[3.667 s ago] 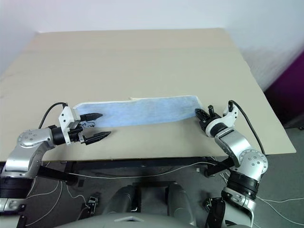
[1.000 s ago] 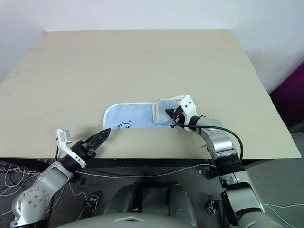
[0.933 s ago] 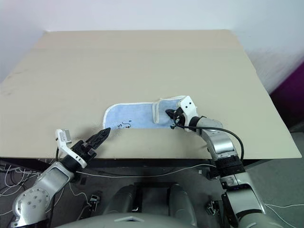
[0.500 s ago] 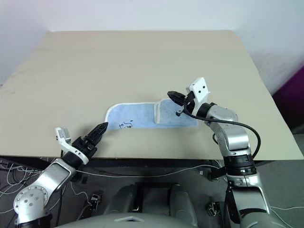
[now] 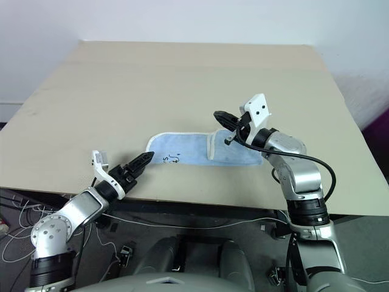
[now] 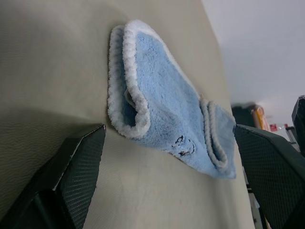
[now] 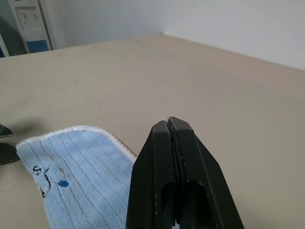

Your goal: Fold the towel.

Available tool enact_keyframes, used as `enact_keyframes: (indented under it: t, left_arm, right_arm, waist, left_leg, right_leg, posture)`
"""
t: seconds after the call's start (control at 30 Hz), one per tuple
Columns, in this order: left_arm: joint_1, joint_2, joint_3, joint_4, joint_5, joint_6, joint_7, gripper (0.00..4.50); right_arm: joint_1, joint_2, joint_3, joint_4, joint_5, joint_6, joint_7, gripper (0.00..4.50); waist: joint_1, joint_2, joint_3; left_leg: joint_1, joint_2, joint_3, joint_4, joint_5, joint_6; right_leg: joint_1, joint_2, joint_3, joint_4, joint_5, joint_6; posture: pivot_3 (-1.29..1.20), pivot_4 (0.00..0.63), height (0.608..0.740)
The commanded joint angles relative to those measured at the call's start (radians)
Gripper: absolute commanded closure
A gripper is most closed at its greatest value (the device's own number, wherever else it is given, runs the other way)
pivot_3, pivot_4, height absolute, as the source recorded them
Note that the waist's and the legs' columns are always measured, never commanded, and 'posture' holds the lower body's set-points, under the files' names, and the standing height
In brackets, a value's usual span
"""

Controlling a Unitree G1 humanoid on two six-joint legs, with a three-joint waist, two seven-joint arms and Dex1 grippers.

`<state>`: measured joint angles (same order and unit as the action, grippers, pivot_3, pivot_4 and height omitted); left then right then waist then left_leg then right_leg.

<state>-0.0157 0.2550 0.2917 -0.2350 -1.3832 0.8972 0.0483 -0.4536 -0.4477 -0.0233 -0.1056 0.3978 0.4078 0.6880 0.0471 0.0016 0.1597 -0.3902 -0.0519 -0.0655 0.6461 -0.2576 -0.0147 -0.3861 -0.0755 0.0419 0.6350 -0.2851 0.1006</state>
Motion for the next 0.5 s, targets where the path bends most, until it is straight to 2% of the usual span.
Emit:
enact_keyframes:
  t: [0.03,0.37,0.5]
  left_arm:
    - [0.004,-0.021,-0.021,0.068,0.017,0.014,0.020,0.95]
    - [0.011,-0.029,0.015,0.041,-0.023,0.006,0.047,4.46]
    - [0.028,-0.013,0.039,0.003,-0.048,-0.006,0.037,4.49]
  right_arm:
    - [-0.002,0.005,-0.021,-0.046,0.014,-0.008,-0.008,4.50]
    - [0.003,0.018,-0.012,-0.040,0.005,-0.021,-0.019,4.50]
    - [0.011,0.024,-0.006,-0.045,0.000,-0.025,-0.021,4.50]
  waist:
    - [-0.002,0.000,0.000]
    - [-0.009,0.000,0.001]
    - [-0.011,0.000,0.001]
  left_leg:
    - [0.000,0.000,0.000,0.000,0.000,0.000]
    - [-0.003,-0.001,0.001,-0.002,-0.001,0.001]
    - [-0.003,-0.001,0.001,-0.002,-0.001,0.001]
  right_leg:
    - [0.000,0.000,0.000,0.000,0.000,0.000]
    - [-0.001,-0.002,0.000,-0.001,0.001,0.003]
    - [-0.001,-0.002,0.001,-0.001,0.000,0.001]
  posture:
    - [0.00,0.150,0.740]
    - [0.00,0.150,0.740]
    - [0.00,0.150,0.740]
